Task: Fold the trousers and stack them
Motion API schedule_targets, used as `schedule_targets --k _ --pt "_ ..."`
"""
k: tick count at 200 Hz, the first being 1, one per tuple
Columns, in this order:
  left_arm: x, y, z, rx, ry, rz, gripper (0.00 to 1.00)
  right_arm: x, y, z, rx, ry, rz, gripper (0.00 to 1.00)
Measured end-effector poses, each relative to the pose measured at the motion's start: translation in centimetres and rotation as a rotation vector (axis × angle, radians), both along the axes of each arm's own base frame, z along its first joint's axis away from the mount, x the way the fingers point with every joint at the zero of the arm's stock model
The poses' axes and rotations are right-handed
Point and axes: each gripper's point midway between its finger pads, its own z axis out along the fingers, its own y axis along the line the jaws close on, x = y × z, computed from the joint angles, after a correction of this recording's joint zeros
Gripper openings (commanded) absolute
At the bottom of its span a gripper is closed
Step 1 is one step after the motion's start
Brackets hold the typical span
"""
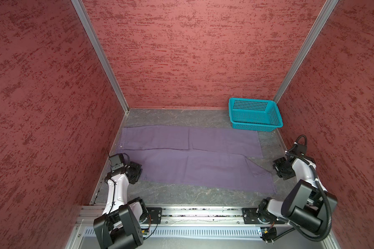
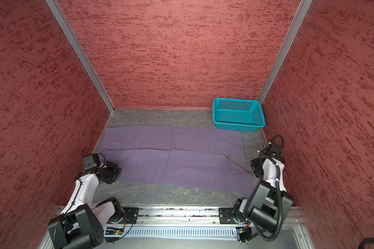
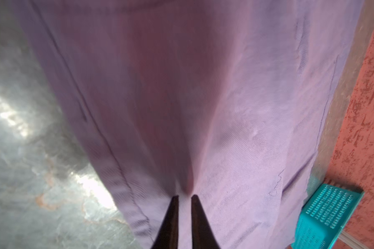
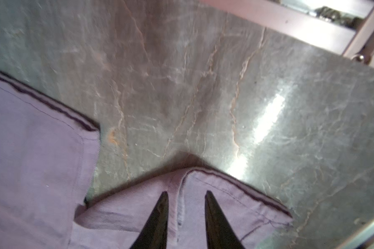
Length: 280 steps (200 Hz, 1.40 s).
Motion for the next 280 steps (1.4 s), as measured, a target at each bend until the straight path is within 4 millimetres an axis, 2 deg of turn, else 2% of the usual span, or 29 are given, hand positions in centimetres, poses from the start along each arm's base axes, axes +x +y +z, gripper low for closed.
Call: schedule_targets --k 13,29,42,57,72,85,108,126,146,185,213,235,269,280 --pt "0.0 -0.3 0.0 -0.004 0.006 -0.009 0.21 1.4 0.9 1.0 -0.016 -0.045 0.059 0.0" --pt "0.3 -0.9 0.5 0.005 0.006 -0.035 0.24 3.8 4.1 2.3 -0.066 -0.076 0.228 0.0" --pt "1.0 -1.3 1.7 0.033 -0.011 -0.063 0.36 5.9 8.1 3.3 -0.106 -0.112 0.397 0.0" --pt "2.3 -1.4 3.9 0.082 -0.06 -0.086 0.52 6.7 12.0 3.4 -0.133 -0.125 0.538 0.0" --pt "3.3 -1.3 6.3 0.136 -0.119 -0.099 0.6 6.4 14.5 2.4 -0.176 -0.082 0.636 0.0" --pt "4.0 -1.1 8.0 0.17 -0.158 -0.095 0.62 6.1 16.5 1.0 -0.216 -0.026 0.713 0.0" --pt "4.4 -0.8 9.0 0.202 -0.177 -0.088 0.64 4.9 18.7 -2.4 -0.239 0.078 0.802 0.0" --pt "4.3 -0.8 8.5 0.204 -0.154 -0.085 0.65 3.7 18.2 -4.5 -0.253 0.146 0.799 0.0" --pt "4.3 -1.0 7.9 0.201 -0.132 -0.094 0.66 3.0 17.3 -5.9 -0.283 0.207 0.787 0.0" --pt "4.2 -1.1 7.3 0.2 -0.109 -0.099 0.66 4.5 15.7 -5.9 -0.363 0.207 0.737 0.0" --pt "4.2 -0.9 6.8 0.208 -0.086 -0.094 0.67 5.8 12.8 -5.8 -0.385 0.209 0.65 0.0" --pt "4.0 -0.7 6.0 0.21 -0.062 -0.092 0.67 6.0 10.3 -5.6 -0.383 0.224 0.588 0.0" --pt "3.6 -0.6 4.9 0.212 -0.025 -0.089 0.67 7.7 7.2 -4.2 -0.385 0.212 0.521 0.0" --pt "3.6 -0.6 4.8 0.212 -0.021 -0.088 0.6 8.4 6.8 -3.6 -0.389 0.195 0.512 0.0"
